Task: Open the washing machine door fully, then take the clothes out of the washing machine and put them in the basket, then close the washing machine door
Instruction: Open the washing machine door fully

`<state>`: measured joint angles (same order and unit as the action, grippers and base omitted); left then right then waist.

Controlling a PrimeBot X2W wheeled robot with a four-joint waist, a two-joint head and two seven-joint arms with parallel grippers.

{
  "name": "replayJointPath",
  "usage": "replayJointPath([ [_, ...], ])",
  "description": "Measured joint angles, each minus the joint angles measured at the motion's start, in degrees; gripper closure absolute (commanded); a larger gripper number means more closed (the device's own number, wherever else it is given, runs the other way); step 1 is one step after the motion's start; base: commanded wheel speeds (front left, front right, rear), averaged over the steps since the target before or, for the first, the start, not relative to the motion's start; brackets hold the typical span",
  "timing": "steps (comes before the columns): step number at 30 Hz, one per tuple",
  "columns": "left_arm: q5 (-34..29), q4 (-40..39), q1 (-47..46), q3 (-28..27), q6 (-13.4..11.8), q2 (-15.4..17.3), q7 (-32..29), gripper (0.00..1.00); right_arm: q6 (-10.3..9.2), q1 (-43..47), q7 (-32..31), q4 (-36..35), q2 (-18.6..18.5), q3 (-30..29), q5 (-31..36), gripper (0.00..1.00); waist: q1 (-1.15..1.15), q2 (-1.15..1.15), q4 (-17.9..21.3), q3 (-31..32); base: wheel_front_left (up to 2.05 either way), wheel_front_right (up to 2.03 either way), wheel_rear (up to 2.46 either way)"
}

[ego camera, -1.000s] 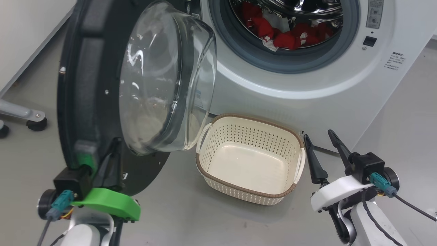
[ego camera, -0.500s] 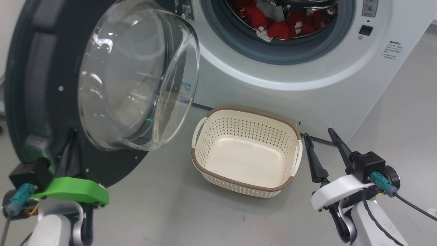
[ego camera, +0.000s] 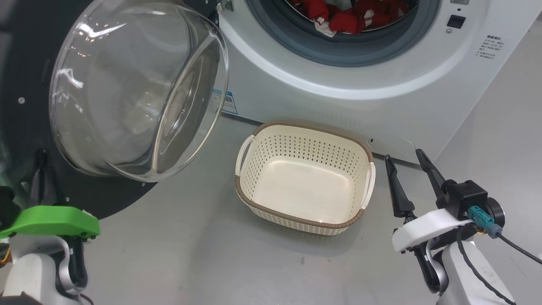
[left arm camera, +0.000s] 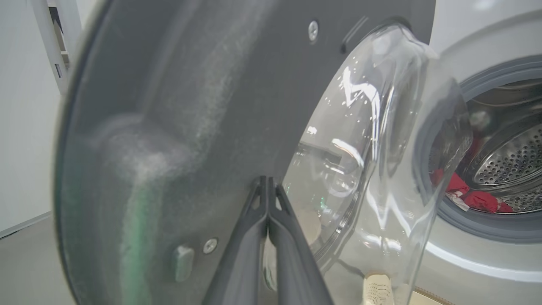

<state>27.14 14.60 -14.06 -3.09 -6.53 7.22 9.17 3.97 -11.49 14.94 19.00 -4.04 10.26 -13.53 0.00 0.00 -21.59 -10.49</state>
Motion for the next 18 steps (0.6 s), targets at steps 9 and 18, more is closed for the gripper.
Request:
replayJointPath([
  [9,-0.1,3.1,-0.7,-0.2,-0.3,0.1,1.1,1.00,0.01,-0.5,0.0,-0.4,0.0,-0.6,0.0,0.00,0.00,0.00,0.0,-0.2,0.00,0.00,0.00],
  [18,-2.1,3.1,-0.5,1.3,-0.3,0.1,2.4,1.00,0.09,-0.9,0.0,-0.4,0.1,-0.6,0.0,0.00,0.00,0.00,0.2,0.6,0.00,0.00,0.00],
])
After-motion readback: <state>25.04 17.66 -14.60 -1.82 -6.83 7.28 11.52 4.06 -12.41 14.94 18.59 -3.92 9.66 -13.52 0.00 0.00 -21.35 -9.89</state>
